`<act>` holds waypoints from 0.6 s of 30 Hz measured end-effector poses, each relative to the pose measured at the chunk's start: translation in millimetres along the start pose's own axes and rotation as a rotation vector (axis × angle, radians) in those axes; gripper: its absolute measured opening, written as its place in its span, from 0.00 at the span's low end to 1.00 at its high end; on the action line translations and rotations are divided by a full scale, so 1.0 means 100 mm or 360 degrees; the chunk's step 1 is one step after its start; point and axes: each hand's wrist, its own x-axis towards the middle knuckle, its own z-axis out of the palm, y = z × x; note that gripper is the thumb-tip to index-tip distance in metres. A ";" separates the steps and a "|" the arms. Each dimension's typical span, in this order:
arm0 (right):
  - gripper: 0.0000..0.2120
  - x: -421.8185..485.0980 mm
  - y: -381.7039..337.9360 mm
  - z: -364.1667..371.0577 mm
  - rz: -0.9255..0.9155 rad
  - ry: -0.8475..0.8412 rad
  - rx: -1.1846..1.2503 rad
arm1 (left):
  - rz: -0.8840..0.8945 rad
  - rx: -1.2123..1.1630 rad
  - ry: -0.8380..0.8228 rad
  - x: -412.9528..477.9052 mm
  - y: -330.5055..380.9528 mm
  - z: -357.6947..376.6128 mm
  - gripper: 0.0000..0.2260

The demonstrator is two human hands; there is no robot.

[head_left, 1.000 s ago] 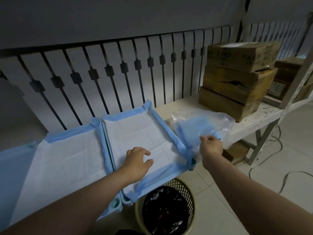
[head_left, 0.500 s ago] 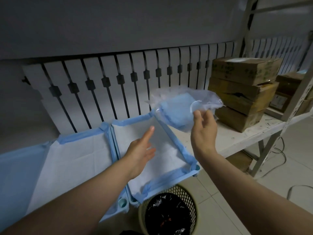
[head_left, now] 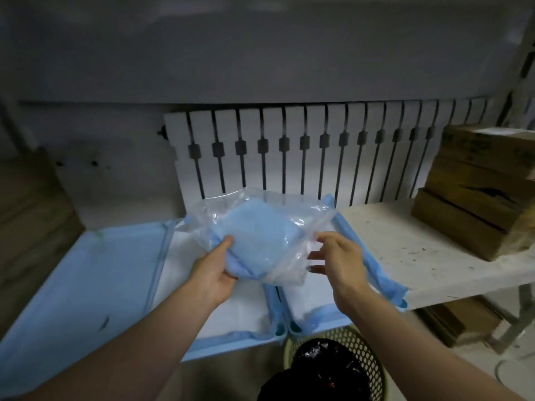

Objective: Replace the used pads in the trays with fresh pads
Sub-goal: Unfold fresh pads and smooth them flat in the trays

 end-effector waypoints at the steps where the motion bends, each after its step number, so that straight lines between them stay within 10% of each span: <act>1: 0.14 0.00 0.03 0.04 -0.0017 -0.0014 -0.0077 | 0.0003 0.0022 0.0008 -0.03 0.04 -0.07 0.14; 7: 0.09 -0.05 0.05 0.34 0.0352 -0.0410 -0.0301 | -0.0029 0.0064 -0.0085 -0.12 0.14 -0.38 0.07; 18: 0.10 -0.12 0.15 0.75 0.0389 -0.0364 -0.0062 | 0.0128 0.0002 0.0110 0.03 0.24 -0.88 0.16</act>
